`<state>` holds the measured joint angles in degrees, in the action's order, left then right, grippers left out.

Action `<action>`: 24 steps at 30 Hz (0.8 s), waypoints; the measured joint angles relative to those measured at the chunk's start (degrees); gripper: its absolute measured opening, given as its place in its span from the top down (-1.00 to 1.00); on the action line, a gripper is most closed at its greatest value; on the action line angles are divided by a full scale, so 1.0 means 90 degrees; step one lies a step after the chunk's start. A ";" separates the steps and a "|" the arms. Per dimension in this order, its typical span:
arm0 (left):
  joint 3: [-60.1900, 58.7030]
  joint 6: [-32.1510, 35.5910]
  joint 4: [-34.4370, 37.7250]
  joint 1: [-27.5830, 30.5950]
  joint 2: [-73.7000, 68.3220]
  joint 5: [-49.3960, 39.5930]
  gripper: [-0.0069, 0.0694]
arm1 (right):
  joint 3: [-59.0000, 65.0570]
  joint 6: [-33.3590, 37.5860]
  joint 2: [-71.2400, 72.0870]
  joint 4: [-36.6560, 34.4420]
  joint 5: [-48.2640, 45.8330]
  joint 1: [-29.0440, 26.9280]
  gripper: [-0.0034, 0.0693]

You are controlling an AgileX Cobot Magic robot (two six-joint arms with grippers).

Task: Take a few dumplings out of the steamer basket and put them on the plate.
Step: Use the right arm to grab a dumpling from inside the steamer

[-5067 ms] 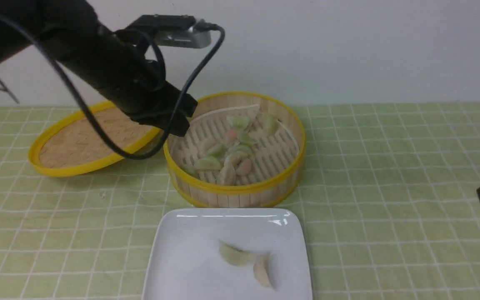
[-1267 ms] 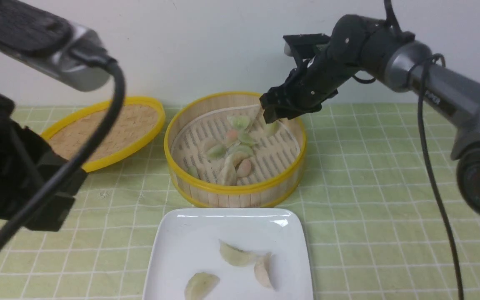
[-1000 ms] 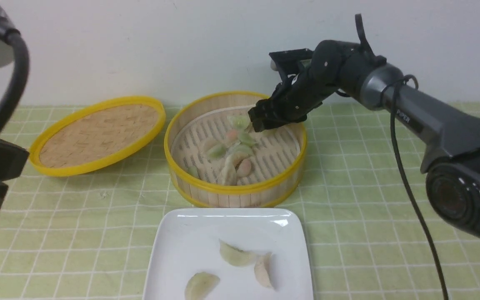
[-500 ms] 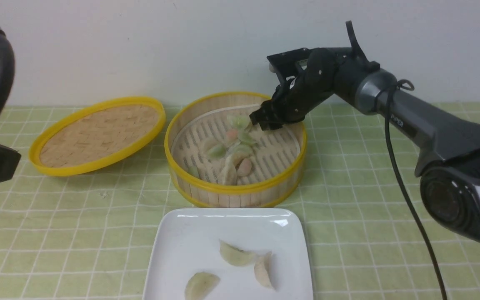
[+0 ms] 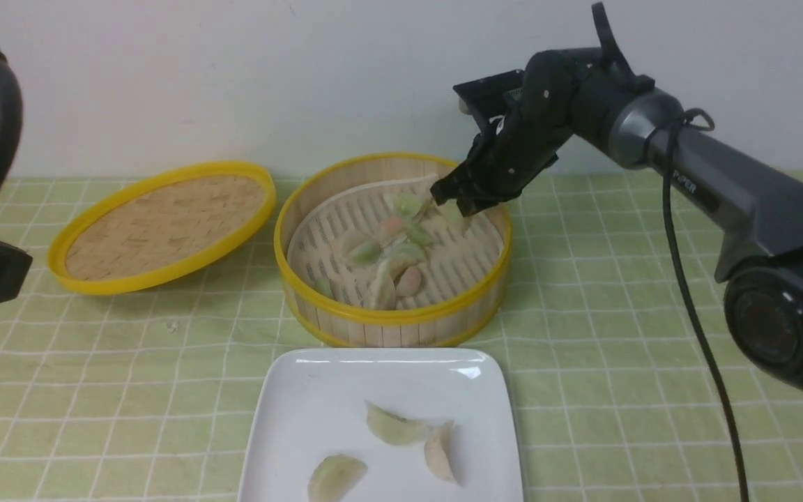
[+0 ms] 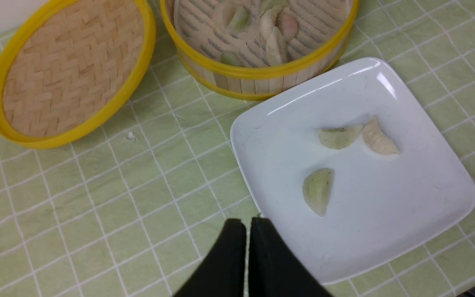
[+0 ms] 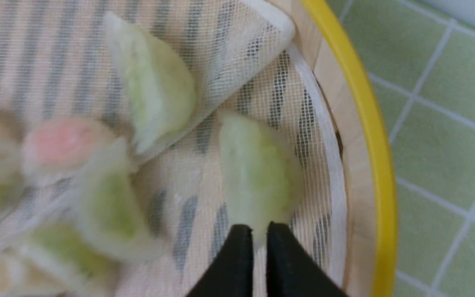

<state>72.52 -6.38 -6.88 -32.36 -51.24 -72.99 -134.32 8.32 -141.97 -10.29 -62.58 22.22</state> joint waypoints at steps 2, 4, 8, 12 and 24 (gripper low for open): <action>0.0000 0.0000 0.0000 0.0000 0.0000 0.0000 0.83 | 0.0000 0.0013 0.0107 -0.0038 -0.0150 0.0000 0.91; 0.0000 0.0000 0.0000 0.0000 0.0000 0.0000 0.83 | 0.0000 0.0094 0.0331 -0.0166 -0.0394 0.0000 0.93; 0.0000 0.0000 -0.0021 0.0000 0.0000 0.0000 0.83 | 0.0000 0.0196 0.0523 -0.0279 -0.0566 0.0000 0.94; 0.0000 0.0000 -0.0021 0.0000 0.0000 0.0000 0.83 | 0.0000 0.0209 0.0484 -0.0229 -0.0535 0.0000 0.92; 0.0000 0.0000 -0.0021 0.0000 0.0000 0.0000 0.83 | 0.0000 0.0215 -0.0261 -0.0216 0.0474 0.0000 -0.01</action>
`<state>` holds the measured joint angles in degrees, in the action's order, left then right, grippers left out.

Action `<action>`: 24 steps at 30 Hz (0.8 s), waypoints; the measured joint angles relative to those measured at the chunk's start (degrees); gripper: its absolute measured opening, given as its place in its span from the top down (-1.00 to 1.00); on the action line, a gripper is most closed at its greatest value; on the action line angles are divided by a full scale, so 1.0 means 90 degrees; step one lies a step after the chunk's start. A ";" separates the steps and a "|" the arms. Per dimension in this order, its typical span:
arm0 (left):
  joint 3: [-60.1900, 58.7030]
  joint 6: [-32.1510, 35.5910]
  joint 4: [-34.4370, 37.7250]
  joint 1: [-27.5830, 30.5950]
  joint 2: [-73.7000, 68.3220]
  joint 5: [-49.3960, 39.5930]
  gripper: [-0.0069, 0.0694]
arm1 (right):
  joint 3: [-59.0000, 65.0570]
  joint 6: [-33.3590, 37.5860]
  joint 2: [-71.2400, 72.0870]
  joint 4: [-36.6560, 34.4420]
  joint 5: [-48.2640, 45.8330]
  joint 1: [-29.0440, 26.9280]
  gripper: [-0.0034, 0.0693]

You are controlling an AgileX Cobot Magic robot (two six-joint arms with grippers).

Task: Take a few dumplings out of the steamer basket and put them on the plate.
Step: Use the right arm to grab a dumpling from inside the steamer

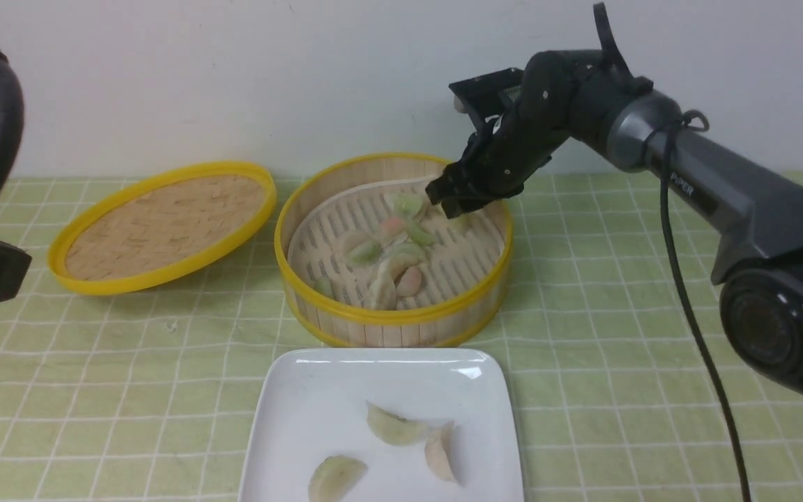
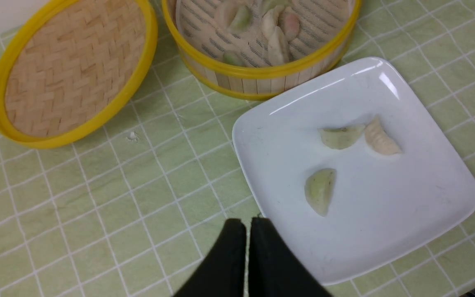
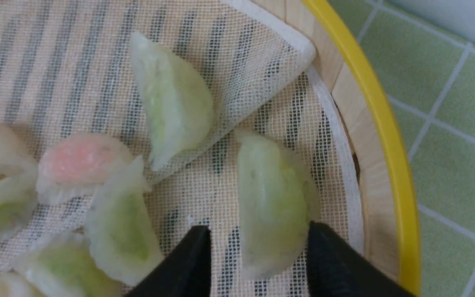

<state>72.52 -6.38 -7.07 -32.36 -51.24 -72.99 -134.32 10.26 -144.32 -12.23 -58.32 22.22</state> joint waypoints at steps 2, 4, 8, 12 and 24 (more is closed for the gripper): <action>0.0000 0.0000 0.0000 0.0000 0.0000 0.0000 0.83 | 0.0000 0.0000 -0.0118 -0.0025 0.0164 0.0000 -0.15; 0.0000 0.0000 0.0000 0.0000 0.0000 0.0000 0.83 | 0.0000 0.0000 -0.0192 -0.0038 0.0351 0.0015 -0.20; 0.0000 0.0000 -0.0035 0.0000 0.0000 0.0000 0.83 | -0.0006 0.0012 -0.0257 -0.0021 0.0498 0.0027 -0.04; 0.0000 0.0000 -0.0048 0.0000 0.0000 0.0000 0.83 | -0.0006 0.0000 -0.0232 0.0090 0.0391 0.0027 0.37; 0.0000 0.0000 -0.0054 0.0006 0.0000 0.0000 0.83 | -0.0660 0.0000 0.1088 0.0342 -0.1402 0.0005 0.34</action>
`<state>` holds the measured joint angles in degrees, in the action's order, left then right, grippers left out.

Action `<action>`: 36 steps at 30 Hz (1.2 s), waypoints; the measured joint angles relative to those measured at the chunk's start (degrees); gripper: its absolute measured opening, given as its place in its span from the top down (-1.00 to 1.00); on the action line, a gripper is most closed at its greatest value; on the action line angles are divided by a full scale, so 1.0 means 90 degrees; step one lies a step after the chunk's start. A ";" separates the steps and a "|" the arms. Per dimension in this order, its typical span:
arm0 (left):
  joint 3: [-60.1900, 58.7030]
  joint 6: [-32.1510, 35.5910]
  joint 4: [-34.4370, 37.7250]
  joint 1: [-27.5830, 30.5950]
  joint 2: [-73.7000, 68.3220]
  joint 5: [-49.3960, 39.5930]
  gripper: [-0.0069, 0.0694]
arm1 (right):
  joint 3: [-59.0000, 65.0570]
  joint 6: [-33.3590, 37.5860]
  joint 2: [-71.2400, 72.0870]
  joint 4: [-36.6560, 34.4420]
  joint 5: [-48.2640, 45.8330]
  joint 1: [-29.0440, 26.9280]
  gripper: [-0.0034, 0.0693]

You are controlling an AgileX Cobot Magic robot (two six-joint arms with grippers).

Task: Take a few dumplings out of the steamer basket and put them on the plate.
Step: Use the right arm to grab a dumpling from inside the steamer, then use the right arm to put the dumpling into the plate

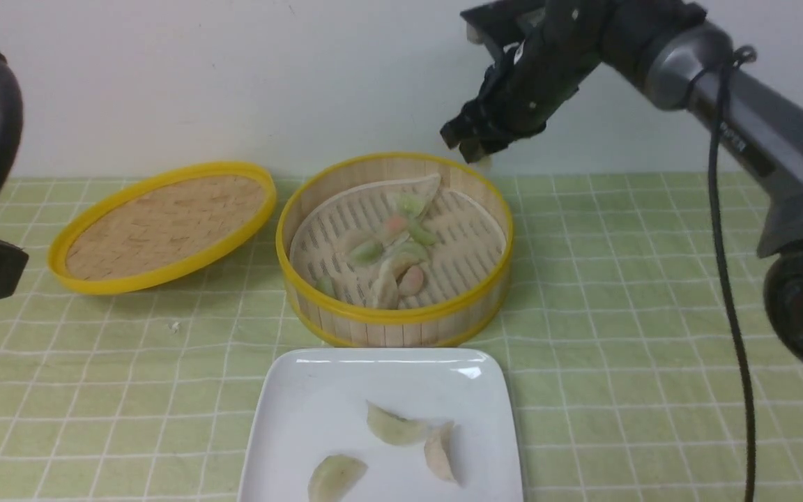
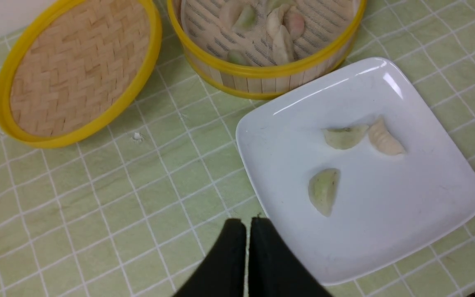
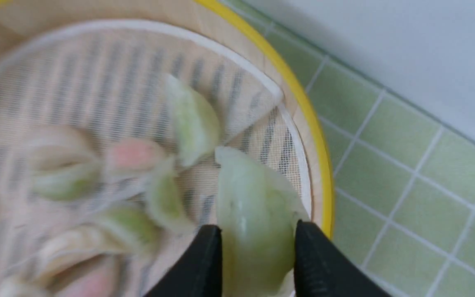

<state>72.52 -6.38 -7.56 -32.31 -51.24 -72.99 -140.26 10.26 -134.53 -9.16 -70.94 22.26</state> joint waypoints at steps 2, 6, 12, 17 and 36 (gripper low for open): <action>0.0000 0.0000 0.0000 0.0000 0.0000 0.0000 0.83 | -0.0006 0.0000 0.0211 -0.0097 -0.0065 0.0000 0.34; 0.0000 0.0000 0.0006 0.0000 0.0000 0.0000 0.83 | 0.0221 0.0000 0.0964 -0.0444 -0.0117 -0.0005 0.34; 0.0000 0.0000 0.0036 0.0000 0.0000 0.0000 0.83 | 0.2223 0.0176 0.2589 -0.1107 -0.0096 0.0101 0.34; 0.0000 0.0000 0.0036 0.0000 0.0000 0.0000 0.83 | 0.4756 0.0733 0.3515 -0.1423 -0.0090 0.0599 0.34; -0.0428 0.0012 0.0051 0.0000 0.0000 -0.0017 0.83 | 0.7403 0.0513 0.2947 -0.1854 0.2673 0.0984 0.18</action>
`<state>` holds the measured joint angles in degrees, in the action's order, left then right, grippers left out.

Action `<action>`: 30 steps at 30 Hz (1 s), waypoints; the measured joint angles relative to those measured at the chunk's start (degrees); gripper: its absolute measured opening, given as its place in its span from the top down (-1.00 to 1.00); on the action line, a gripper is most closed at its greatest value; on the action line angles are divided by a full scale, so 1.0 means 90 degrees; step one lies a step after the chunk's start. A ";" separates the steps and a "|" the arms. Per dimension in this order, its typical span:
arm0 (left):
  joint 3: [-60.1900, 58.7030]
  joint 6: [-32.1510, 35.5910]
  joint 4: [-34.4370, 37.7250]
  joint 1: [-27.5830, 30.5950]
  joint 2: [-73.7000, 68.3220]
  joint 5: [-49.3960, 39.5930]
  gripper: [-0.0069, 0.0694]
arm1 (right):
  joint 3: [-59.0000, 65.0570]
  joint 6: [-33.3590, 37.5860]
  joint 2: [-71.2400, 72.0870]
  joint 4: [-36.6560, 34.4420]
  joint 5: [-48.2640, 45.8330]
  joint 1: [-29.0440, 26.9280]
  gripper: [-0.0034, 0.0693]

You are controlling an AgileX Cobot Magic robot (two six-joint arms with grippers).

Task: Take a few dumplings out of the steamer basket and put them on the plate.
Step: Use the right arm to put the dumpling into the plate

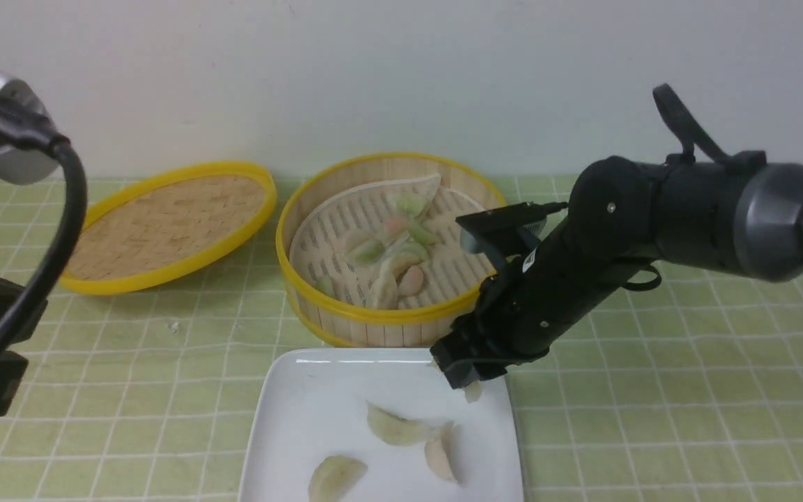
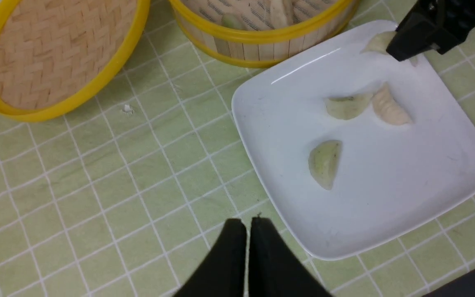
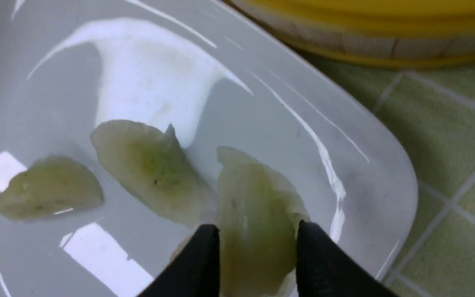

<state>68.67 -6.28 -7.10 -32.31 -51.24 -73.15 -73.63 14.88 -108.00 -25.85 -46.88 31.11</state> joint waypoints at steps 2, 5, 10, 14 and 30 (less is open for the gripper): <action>0.0000 0.0000 -0.0006 0.0000 0.0000 0.0000 0.83 | -0.0013 0.0016 0.0000 0.0000 -0.0026 0.0000 -0.01; 0.0000 0.0006 0.0000 0.0000 0.0000 0.0000 0.83 | -0.0070 0.0021 0.0006 0.0027 -0.0390 0.0000 -0.28; 0.0000 0.0018 0.0000 0.0000 0.0000 0.0000 0.83 | -0.0428 -0.0156 0.0456 0.0400 -0.1657 0.0000 -0.21; 0.0000 0.0018 0.0000 0.0000 0.0000 0.0000 0.83 | -0.0592 -0.0652 0.1647 0.0744 -0.2415 0.0000 0.32; 0.0000 0.0033 0.0306 0.0000 0.0000 0.0861 0.83 | 0.1411 -0.1653 0.8111 0.2107 -0.0391 0.0000 0.94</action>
<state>68.67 -5.98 -4.35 -32.31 -51.24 -65.40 -60.93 0.00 -35.00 -6.88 -50.41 31.11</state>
